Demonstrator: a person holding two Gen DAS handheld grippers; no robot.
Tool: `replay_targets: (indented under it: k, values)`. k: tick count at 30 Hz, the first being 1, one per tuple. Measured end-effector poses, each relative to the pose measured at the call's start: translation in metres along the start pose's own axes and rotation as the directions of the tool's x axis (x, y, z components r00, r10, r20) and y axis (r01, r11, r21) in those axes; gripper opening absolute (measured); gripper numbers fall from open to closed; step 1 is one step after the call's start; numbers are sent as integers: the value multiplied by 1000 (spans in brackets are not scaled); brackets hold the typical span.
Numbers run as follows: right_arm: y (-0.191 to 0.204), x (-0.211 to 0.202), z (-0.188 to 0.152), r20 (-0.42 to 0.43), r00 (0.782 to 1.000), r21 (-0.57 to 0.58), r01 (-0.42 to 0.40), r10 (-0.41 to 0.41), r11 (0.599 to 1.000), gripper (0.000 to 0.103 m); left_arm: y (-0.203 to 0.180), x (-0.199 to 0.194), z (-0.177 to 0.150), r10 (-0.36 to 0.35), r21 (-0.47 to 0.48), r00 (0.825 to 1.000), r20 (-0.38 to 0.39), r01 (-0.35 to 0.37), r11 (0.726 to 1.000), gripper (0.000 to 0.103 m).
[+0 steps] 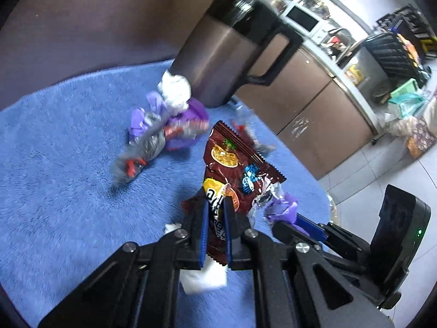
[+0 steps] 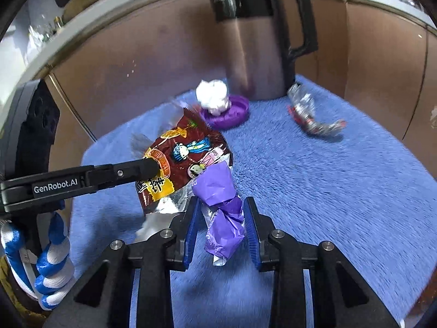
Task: Collect trash
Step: 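Grasp a purple wrapper with the right gripper while the left grasps a brown snack bag, then carry both items to the white bin and open both grippers over it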
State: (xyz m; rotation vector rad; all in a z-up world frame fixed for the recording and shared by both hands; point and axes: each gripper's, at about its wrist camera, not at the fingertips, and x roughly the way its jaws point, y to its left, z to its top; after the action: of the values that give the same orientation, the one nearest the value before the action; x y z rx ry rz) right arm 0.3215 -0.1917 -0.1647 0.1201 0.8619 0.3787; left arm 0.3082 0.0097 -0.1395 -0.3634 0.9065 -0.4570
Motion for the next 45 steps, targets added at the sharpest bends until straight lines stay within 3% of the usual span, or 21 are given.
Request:
replay_targets:
  k: [5, 10, 18, 24, 29, 32, 36, 42, 45]
  values:
    - [10, -64, -7, 99, 995, 2, 8, -8, 1000, 32, -22, -51, -7, 2, 51, 996, 86, -7, 999, 9]
    - [16, -130, -18, 208, 978, 17, 17, -20, 1000, 32, -39, -116, -15, 11, 94, 982, 191, -29, 995, 9]
    - [10, -244, -53, 381, 922, 73, 48, -72, 996, 32, -70, -189, -33, -20, 164, 954, 300, -31, 986, 9]
    - [-6, -309, -86, 466, 869, 149, 106, -164, 983, 32, -98, -214, -46, -68, 217, 944, 324, -4, 976, 9]
    - [-36, -343, -119, 486, 823, 258, 188, -295, 948, 32, -137, -211, -61, -122, 297, 948, 293, 31, 954, 9]
    - [-64, -361, -145, 465, 791, 363, 239, -398, 900, 32, -167, -197, -74, -152, 359, 957, 248, 55, 932, 9]
    - [-100, -366, -174, 393, 766, 471, 308, -509, 827, 32, -205, -168, -94, -184, 429, 968, 170, 96, 898, 9]
    - [-155, -338, -221, 229, 766, 568, 395, -600, 721, 32, -262, -97, -132, -180, 530, 984, 3, 151, 835, 9]
    - [-187, -312, -250, 146, 793, 618, 393, -591, 681, 32, -288, -57, -153, -151, 579, 985, -77, 168, 798, 9]
